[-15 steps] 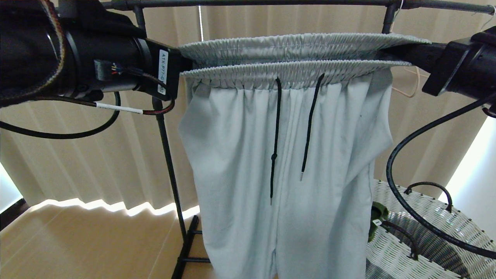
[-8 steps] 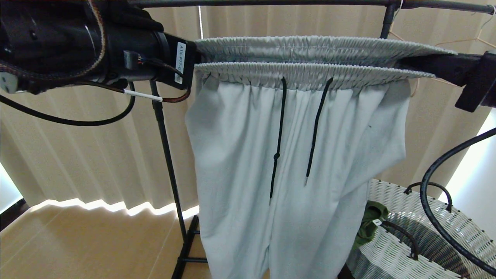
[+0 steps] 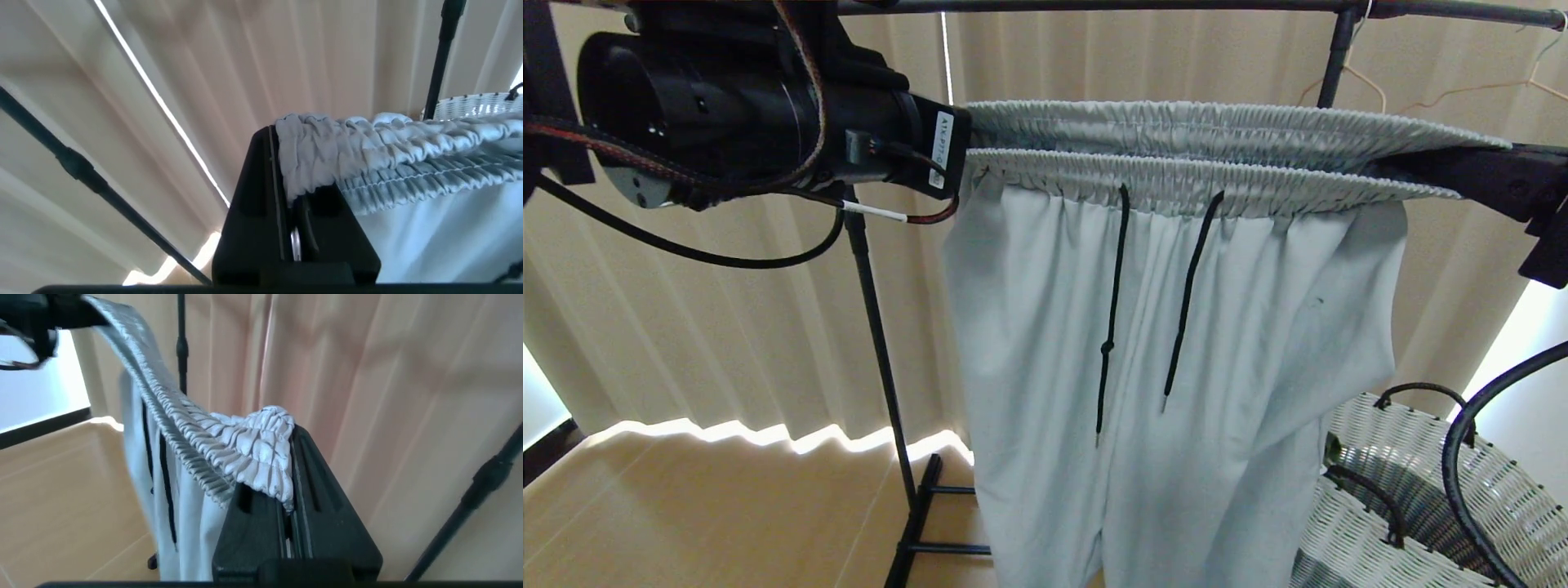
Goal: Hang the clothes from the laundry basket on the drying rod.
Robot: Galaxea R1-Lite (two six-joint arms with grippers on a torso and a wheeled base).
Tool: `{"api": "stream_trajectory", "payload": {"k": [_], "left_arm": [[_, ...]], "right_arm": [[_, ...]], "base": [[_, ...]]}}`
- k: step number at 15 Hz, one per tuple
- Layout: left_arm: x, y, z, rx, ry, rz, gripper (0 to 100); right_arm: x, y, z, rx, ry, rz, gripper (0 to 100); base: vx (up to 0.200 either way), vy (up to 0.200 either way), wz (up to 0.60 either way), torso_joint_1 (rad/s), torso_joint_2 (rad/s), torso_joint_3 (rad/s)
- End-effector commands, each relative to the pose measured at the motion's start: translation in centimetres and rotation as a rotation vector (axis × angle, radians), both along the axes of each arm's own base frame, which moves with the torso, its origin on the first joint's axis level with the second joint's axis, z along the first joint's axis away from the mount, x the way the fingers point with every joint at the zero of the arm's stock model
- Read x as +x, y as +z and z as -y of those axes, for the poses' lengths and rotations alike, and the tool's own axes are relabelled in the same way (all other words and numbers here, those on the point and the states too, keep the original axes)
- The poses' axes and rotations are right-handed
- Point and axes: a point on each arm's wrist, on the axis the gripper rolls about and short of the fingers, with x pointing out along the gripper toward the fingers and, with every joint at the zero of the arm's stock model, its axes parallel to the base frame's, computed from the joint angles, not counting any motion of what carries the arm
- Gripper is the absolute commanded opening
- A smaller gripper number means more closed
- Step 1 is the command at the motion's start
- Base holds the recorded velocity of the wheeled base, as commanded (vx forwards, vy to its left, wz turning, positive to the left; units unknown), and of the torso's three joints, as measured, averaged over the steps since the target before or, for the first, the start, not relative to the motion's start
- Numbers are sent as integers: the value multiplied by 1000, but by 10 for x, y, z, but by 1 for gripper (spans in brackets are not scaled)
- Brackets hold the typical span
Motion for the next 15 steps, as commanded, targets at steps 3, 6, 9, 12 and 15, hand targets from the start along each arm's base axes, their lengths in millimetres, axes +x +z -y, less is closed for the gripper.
{"api": "stream_trajectory", "payload": {"k": [3,6,9,12,15], "left_arm": [[-3,-5,-1,12,-4,-19,0],[-27,-12,-18,28,-14,-40,0],[-58,-7,-39,35,-21,-51,0],[-76,-6,-48,43,-67,-71,0],[-81,-5,-50,35,-85,-64,0]], "right_arm": [[0,-3,-1,-6,8,-8,0],[4,-6,0,-34,-11,-7,0],[31,-9,3,-48,-95,-30,0],[42,3,-1,-27,-93,-7,0],[42,7,-1,-23,-91,6,0]], "base": [[0,0,0,0,0,0],[0,0,0,0,0,0],[0,0,0,0,0,0],[0,0,0,0,0,0],[0,0,0,0,0,0]]}}
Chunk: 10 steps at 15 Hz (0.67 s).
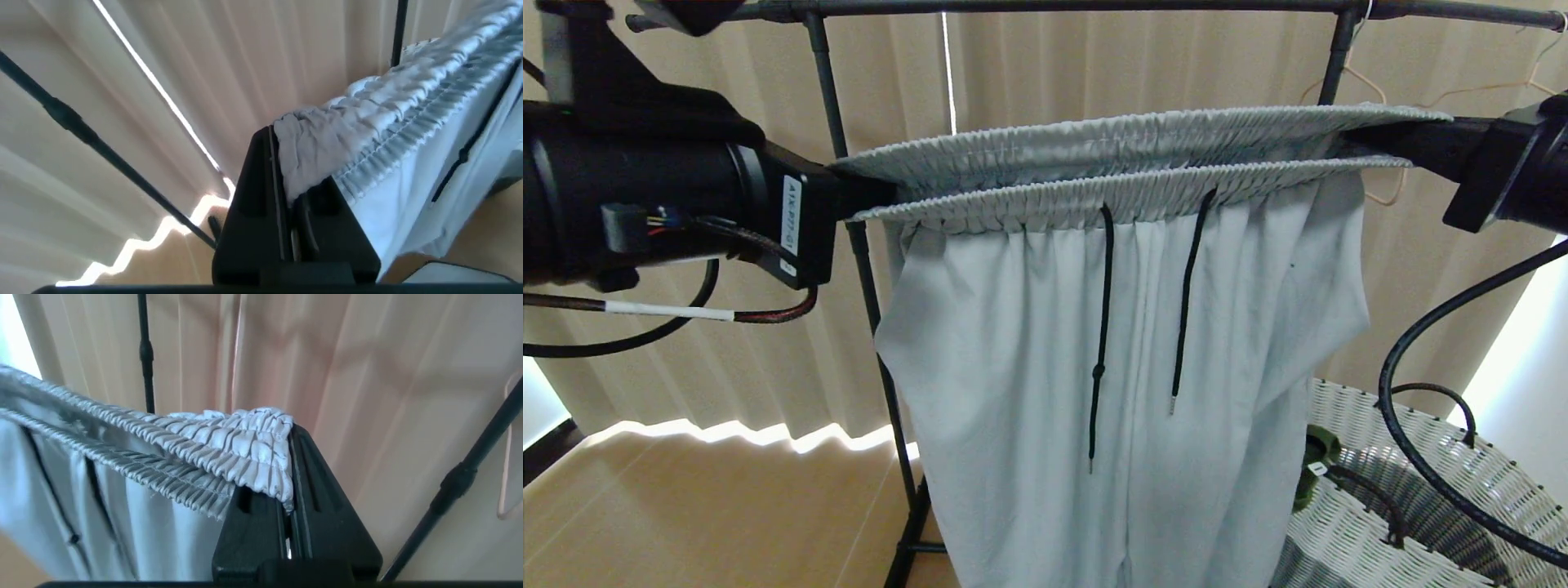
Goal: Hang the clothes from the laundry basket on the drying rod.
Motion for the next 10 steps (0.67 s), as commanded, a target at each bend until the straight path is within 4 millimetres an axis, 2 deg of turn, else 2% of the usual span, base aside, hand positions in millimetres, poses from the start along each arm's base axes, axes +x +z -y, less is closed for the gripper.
{"api": "stream_trajectory", "payload": {"k": [1,4,10], "left_arm": [[-5,6,-4,-18,-1,24,0],[0,24,1,-89,-2,120,0],[3,17,3,-74,1,101,0]], "right_arm": [[3,-1,-2,-3,2,-5,0],[4,4,-2,9,2,18,0],[9,2,-4,10,0,21,0]], "base": [[0,0,0,0,0,0],[0,0,0,0,0,0],[0,0,0,0,0,0]]}}
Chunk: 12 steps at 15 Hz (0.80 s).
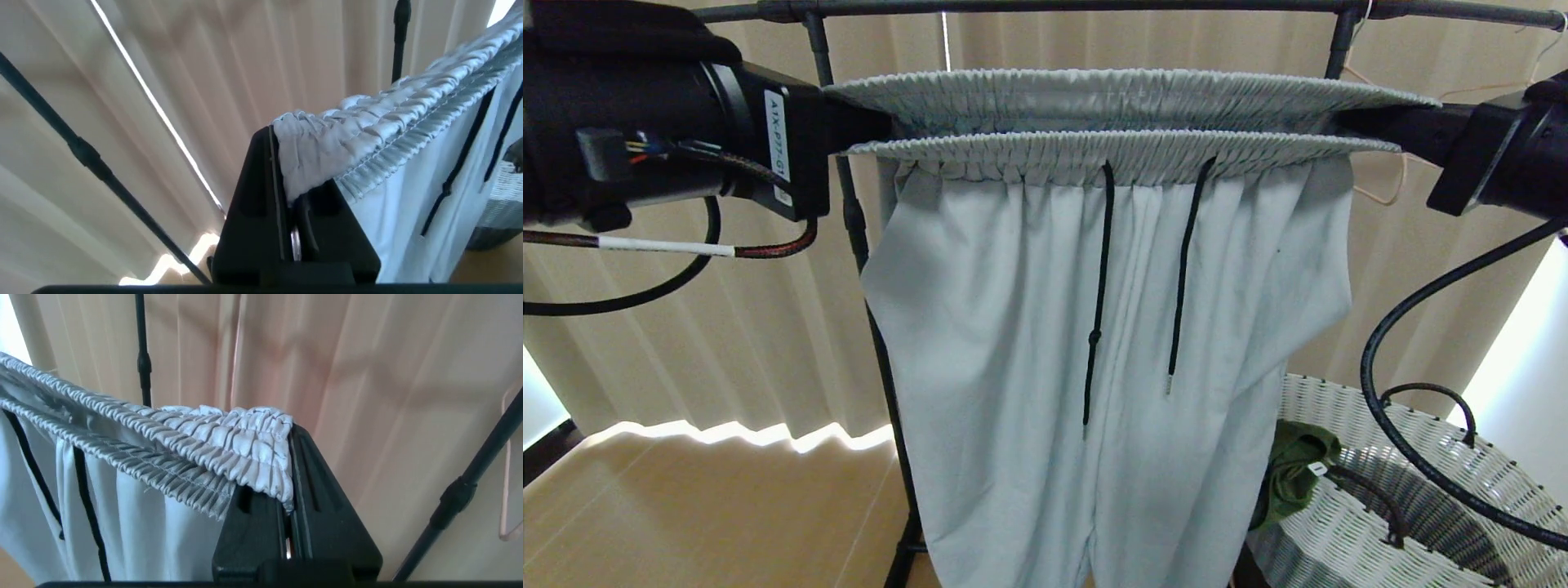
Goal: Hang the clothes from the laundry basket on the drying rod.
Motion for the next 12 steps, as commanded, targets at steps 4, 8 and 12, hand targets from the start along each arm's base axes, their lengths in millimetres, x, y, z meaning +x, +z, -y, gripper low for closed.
{"api": "stream_trajectory", "payload": {"k": [4,8,12], "left_arm": [[3,-12,0,27,16,-33,0],[5,-12,0,31,21,-34,0],[20,-20,-1,91,79,-43,0]], "right_arm": [[2,-8,-1,-3,1,-30,100],[-2,-16,1,-11,4,-52,100],[-21,-21,8,6,14,-57,100]], "base": [[0,0,0,0,0,0],[0,0,0,0,0,0],[0,0,0,0,0,0]]}}
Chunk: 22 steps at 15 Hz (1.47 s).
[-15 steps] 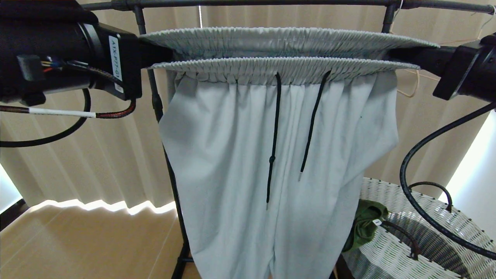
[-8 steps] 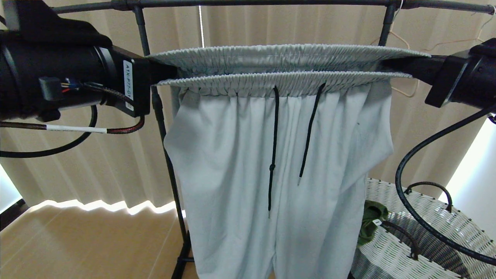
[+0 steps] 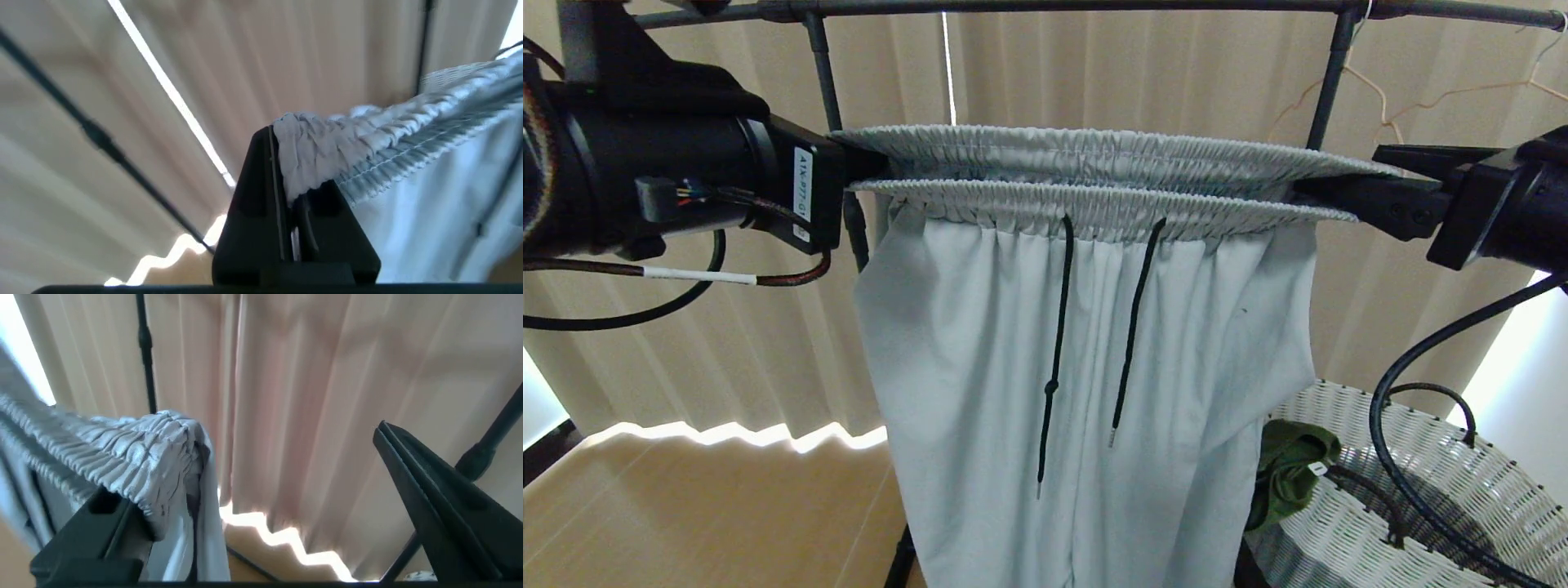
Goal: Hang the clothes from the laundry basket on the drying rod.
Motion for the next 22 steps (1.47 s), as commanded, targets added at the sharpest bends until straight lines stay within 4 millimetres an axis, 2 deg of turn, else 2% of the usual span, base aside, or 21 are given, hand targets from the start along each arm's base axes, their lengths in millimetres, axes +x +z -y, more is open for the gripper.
{"api": "stream_trajectory", "payload": {"k": [1,6,9,15,18,20,22], "left_arm": [[8,-6,2,19,30,-20,0],[21,-9,11,22,43,-10,0],[27,-11,14,33,59,17,0],[27,-17,13,48,81,4,0],[16,-29,-5,68,148,-22,0],[-1,-39,-23,68,179,-42,0],[-13,-43,-35,62,198,-42,0]], "right_arm": [[-17,0,6,14,9,14,100],[-35,5,11,88,126,14,100],[-43,-3,13,84,194,-5,100],[-47,-13,15,66,195,-27,100],[-47,-30,22,32,150,-68,100],[-44,-45,31,12,57,-112,100],[-43,-52,34,4,3,-134,100]], "base": [[0,0,0,0,0,0],[0,0,0,0,0,0],[0,0,0,0,0,0],[0,0,0,0,0,0],[0,0,0,0,0,0],[0,0,0,0,0,0],[0,0,0,0,0,0]]}}
